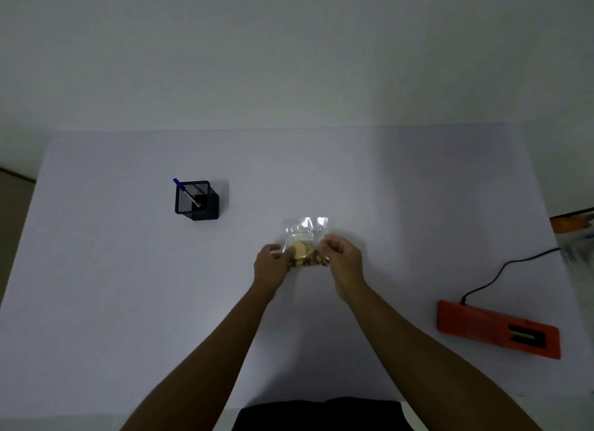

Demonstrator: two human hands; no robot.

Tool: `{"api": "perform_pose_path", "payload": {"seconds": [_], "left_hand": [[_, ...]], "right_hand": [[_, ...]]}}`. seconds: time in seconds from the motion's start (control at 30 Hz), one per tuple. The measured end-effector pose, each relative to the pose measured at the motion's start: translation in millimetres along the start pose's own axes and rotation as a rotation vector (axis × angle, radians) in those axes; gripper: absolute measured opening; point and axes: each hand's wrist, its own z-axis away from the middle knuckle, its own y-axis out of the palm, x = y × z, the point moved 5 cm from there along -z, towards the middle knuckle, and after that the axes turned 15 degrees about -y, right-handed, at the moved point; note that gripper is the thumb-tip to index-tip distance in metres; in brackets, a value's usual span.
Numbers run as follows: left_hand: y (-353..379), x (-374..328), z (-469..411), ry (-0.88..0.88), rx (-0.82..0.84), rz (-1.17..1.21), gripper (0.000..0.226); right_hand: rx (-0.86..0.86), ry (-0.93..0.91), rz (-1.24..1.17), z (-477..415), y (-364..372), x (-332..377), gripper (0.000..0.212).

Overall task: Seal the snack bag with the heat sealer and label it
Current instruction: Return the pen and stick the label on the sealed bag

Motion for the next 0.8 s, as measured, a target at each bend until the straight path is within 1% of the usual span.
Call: {"api": "perform_pose_path", "payload": {"seconds": [0.03, 0.07, 0.13, 0.2, 0.23, 0.33, 0.47, 0.6, 0.7, 0.8], "left_hand": [[1.5, -11.3, -5.9, 0.006, -0.009, -0.019, 0.057], [4.0, -22.0, -11.5, 0.02, -0.016, -0.046, 0.062], [10.2, -43.6, -21.5, 0.053, -0.034, -0.112, 0.053], [14.8, -62.4, -29.5, 0.075, -0.061, -0.166, 0.043], [16.8, -71.2, -34.0, 0.089, -0.075, -0.202, 0.042], [24.2, -93.7, -46.5, 0.142, -0.088, -0.31, 0.043], [36.6, -110.9, -64.5, 0.163, -0.077, -0.416, 0.047], [42.4, -111.9, -74.1, 0.142, -0.096, -0.444, 0.047], [43.3, -111.0, -71.5, 0.131, -0.085, -0.406, 0.053], [41.8, -108.2, -68.6, 0.122, -0.083, -0.397, 0.06]], "right_hand": [[-0.013, -0.008, 0.008, -11.6, 4.8, 2.7, 0.024], [-0.026, -0.016, 0.02, -23.2, 8.9, 4.7, 0.028], [-0.045, -0.034, 0.047, -46.2, 16.6, 8.6, 0.032], [-0.049, -0.051, 0.084, -67.5, 23.8, 11.5, 0.032], [-0.05, -0.055, 0.102, -78.9, 27.2, 11.8, 0.033], [-0.051, -0.041, 0.151, -110.2, 34.5, 9.4, 0.036], [-0.054, -0.038, 0.2, -141.0, 35.7, 3.1, 0.033], [-0.038, -0.072, 0.321, -154.9, 34.9, -3.0, 0.035], [-0.031, -0.098, 0.392, -153.3, 38.1, -1.7, 0.04], [-0.029, -0.1, 0.409, -146.5, 39.7, 2.7, 0.042]]}}
